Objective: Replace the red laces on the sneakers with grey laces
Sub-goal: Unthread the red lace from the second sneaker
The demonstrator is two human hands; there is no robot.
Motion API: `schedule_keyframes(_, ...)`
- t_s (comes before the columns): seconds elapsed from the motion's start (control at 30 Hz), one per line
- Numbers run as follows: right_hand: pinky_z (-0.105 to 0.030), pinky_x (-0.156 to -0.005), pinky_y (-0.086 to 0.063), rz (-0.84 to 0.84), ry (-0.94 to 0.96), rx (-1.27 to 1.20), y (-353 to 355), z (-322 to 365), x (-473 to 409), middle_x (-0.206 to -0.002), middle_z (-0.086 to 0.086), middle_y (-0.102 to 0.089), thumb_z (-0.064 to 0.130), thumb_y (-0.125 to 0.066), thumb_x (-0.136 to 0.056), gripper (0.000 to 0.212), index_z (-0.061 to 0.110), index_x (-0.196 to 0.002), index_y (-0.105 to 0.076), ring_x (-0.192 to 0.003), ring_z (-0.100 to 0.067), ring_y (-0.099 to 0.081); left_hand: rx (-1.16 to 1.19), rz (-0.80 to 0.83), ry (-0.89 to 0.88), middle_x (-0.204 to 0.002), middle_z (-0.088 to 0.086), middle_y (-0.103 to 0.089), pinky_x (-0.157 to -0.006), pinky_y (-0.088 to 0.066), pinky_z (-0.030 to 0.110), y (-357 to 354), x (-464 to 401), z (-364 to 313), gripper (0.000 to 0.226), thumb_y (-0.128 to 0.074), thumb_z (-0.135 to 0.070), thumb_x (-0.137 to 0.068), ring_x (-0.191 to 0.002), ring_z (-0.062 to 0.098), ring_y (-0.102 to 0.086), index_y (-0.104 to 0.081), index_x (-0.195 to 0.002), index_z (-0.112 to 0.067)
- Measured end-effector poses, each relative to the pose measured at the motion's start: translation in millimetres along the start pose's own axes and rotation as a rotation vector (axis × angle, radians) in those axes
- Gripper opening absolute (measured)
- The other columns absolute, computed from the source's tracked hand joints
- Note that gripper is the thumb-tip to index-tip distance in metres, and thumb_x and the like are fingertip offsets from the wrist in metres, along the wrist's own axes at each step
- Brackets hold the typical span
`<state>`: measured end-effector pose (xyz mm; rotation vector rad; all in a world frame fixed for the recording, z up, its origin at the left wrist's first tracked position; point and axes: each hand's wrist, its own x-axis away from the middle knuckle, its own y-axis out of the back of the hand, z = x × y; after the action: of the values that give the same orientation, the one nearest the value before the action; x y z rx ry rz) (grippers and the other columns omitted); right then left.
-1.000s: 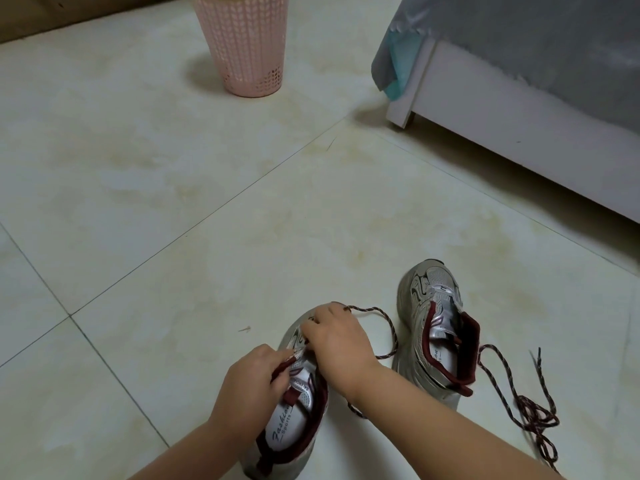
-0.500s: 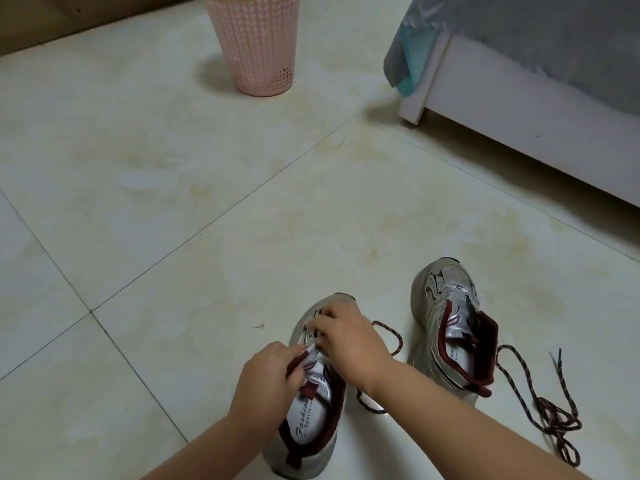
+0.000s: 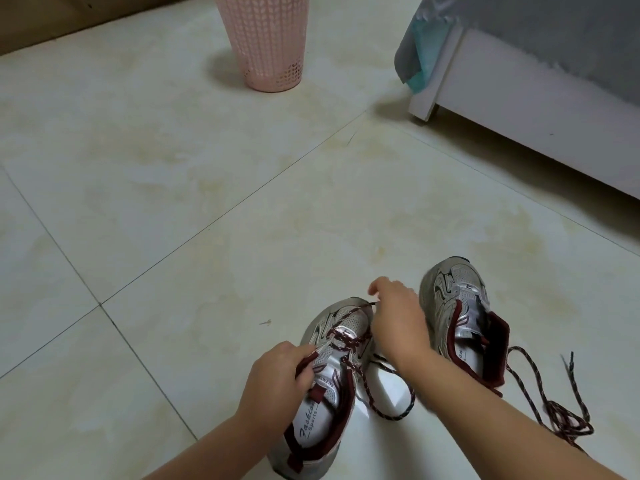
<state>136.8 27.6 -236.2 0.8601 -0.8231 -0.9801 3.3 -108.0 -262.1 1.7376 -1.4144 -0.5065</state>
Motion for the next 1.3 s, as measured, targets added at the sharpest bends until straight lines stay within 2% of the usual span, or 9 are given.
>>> schedule_keyframes(0.1, -0.033, -0.100, -0.026, 0.151, 0.372, 0.136, -15.4, 8.1, 11.1, -0.137, -0.002, -0.041, 0.010, -0.040, -0.088, 0.048, 0.026, -0.133, -0.045, -0.129, -0.023, -0.031, -0.009, -0.010, 0.004, -0.081, -0.008, -0.054, -0.061, -0.030, 0.017, -0.4, -0.7, -0.2, 0.022, -0.050, -0.024, -0.086, -0.076, 0.008, -0.048, -0.062, -0.104, -0.029)
schedule_keyframes(0.2, -0.029, -0.097, -0.030, 0.253, 0.535, 0.261, -24.7, 11.4, 13.8, -0.126, 0.001, -0.050, 0.019, -0.041, -0.091, 0.033, 0.021, -0.120, -0.057, -0.121, -0.022, -0.040, -0.027, -0.013, 0.003, -0.076, -0.009, -0.049, -0.058, -0.029, 0.016, -1.2, -1.0, -1.0, 0.020, -0.050, -0.024, -0.086, -0.072, 0.008, -0.046, -0.063, -0.100, -0.027)
schedule_keyframes(0.4, -0.028, -0.064, -0.032, 0.170, 0.204, -0.016, -14.7, 15.2, 10.2, -0.078, 0.000, -0.054, 0.006, -0.047, -0.086, 0.015, 0.017, -0.077, -0.053, -0.075, -0.019, -0.047, 0.017, -0.042, 0.039, -0.078, -0.009, -0.055, -0.058, -0.030, 0.015, -2.2, 1.3, -1.8, 0.019, -0.050, -0.024, -0.088, -0.072, 0.007, -0.049, -0.064, -0.100, -0.028)
schedule_keyframes(0.57, -0.036, -0.071, -0.048, -0.098, -0.238, -0.378, 2.8, 1.4, -4.5, -0.083, -0.005, -0.063, 0.008, -0.047, -0.090, 0.019, 0.018, -0.077, -0.056, -0.079, -0.027, -0.057, 0.038, -0.038, 0.046, -0.082, -0.007, -0.057, -0.061, -0.031, 0.014, -0.9, 2.2, -1.2, 0.022, -0.050, -0.023, -0.088, -0.076, 0.008, -0.050, -0.064, -0.104, -0.028)
schedule_keyframes(0.77, -0.042, -0.112, -0.015, 0.161, 0.273, 0.115, -17.2, 11.2, 10.7, -0.151, -0.003, -0.028, 0.015, -0.043, -0.093, 0.049, 0.034, -0.138, -0.037, -0.139, -0.022, -0.019, -0.001, -0.039, 0.049, -0.086, -0.005, -0.059, -0.063, -0.029, 0.018, -1.0, 0.8, -3.4, 0.023, -0.051, -0.024, -0.086, -0.080, 0.010, -0.052, -0.063, -0.105, -0.028)
schedule_keyframes(0.9, -0.029, -0.102, -0.026, 0.258, 0.428, 0.149, -28.8, 17.2, 15.5, -0.123, 0.000, -0.054, 0.019, -0.047, -0.090, 0.024, 0.023, -0.106, -0.065, -0.125, -0.020, -0.037, -0.031, -0.038, 0.042, -0.087, -0.002, -0.060, -0.066, -0.033, 0.019, -1.4, 0.2, -3.4, 0.021, -0.050, -0.023, -0.086, -0.082, 0.013, -0.054, -0.064, -0.103, -0.024)
schedule_keyframes(1.03, -0.031, -0.067, -0.037, 0.189, 0.118, -0.099, -18.6, 24.1, 7.6, -0.082, -0.005, -0.057, -0.005, -0.047, -0.077, 0.022, 0.015, -0.067, -0.049, -0.081, -0.026, -0.051, -0.012, -0.038, 0.053, -0.086, -0.002, -0.060, -0.069, -0.038, 0.021, -0.6, 0.5, -2.4, 0.020, -0.050, -0.023, -0.086, -0.081, 0.012, -0.054, -0.065, -0.100, -0.024)
schedule_keyframes(1.13, -0.031, -0.063, -0.032, 0.055, -0.016, -0.202, -4.8, 16.8, -4.2, -0.080, -0.002, -0.055, -0.005, -0.041, -0.082, 0.024, 0.018, -0.074, -0.047, -0.077, -0.024, -0.047, 0.002, -0.040, 0.051, -0.083, -0.004, -0.059, -0.067, -0.038, 0.021, 1.0, 2.0, -1.5, 0.019, -0.050, -0.023, -0.086, -0.078, 0.011, -0.053, -0.065, -0.098, -0.024)
schedule_keyframes(1.3, -0.032, -0.094, -0.029, 0.243, 0.347, 0.058, -17.5, 18.6, 9.3, -0.117, 0.006, -0.056, 0.021, -0.050, -0.089, 0.024, 0.029, -0.107, -0.064, -0.116, -0.019, -0.041, -0.018, -0.038, 0.049, -0.080, -0.005, -0.055, -0.061, -0.028, 0.019, 1.1, 0.6, -3.5, 0.018, -0.050, -0.023, -0.087, -0.078, 0.012, -0.051, -0.064, -0.098, -0.024)
